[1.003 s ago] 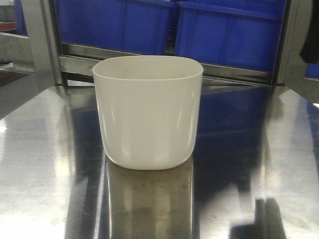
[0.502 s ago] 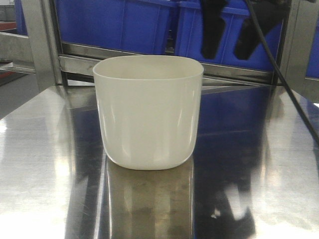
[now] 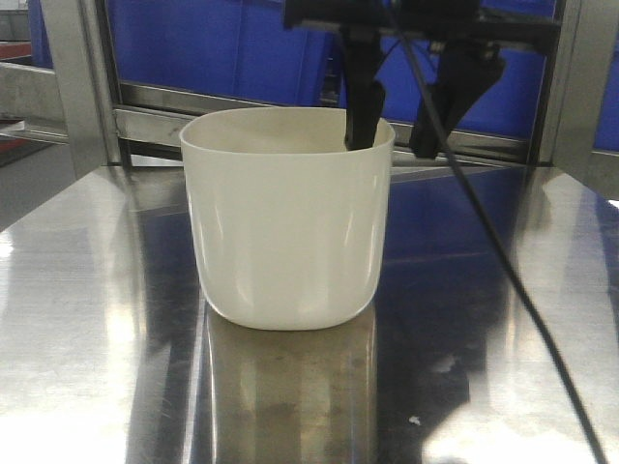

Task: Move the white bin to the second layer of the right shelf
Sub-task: 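Lower the right gripper onto the white bin's rim and close it, then lift the white bin off the table with the right gripper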

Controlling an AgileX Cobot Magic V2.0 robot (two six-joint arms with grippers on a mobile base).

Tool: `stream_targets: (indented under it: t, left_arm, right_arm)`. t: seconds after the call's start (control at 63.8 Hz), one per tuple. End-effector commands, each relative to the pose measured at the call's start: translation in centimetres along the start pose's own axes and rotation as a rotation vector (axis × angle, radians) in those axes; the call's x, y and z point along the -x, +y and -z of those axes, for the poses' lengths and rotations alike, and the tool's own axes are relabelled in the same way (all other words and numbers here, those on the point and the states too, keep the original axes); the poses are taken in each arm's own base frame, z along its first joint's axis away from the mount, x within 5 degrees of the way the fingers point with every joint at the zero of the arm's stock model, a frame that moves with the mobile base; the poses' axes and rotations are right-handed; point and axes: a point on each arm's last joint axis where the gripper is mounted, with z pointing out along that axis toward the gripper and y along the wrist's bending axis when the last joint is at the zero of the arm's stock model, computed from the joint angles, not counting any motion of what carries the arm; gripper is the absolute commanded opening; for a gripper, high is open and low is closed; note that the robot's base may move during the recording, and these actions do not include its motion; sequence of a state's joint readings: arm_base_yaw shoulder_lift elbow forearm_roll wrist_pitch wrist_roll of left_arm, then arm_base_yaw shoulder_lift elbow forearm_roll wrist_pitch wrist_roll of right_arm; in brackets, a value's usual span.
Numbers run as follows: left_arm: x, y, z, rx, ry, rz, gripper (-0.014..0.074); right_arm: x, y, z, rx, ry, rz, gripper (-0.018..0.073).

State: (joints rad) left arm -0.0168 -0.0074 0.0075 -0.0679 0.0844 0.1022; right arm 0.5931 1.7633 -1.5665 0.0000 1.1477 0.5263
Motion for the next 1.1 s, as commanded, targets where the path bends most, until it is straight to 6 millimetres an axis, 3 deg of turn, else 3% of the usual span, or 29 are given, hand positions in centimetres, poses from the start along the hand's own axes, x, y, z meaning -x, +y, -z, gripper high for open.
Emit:
stream_targets:
  t: [0.0,0.141,0.392,0.752,0.941,1.082]
  left_arm:
    - [-0.4,0.0,0.0,0.004,-0.061,0.009,0.0085]
    - [-0.4,0.0,0.0,0.004,-0.061,0.009,0.0085]
    - [-0.4,0.0,0.0,0.004,-0.061,0.009,0.0085]
    - [-0.4,0.0,0.0,0.004,-0.061,0.009,0.0085]
    - [-0.4,0.0,0.0,0.004,-0.061,0.009,0.0085]
    - [-0.4,0.0,0.0,0.004,-0.061,0.009,0.0085]
  right_arm:
    - [0.7,0.5,1.7,0.047,-0.077,-0.018,0.0404]
    - [0.9,0.6,0.6,0.039,-0.063,-0.040,0.0404]
    - [0.9,0.6,0.7,0.039,-0.063,-0.040,0.0383]
    - [1.2,0.7,1.4,0.051,-0.084,-0.042,0.0209]
    - [1.0,0.6,1.7,0.042,-0.068,-0.040,0.0050]
    - [0.8,0.4,2.5,0.042,-0.073,-0.012,0.0057]
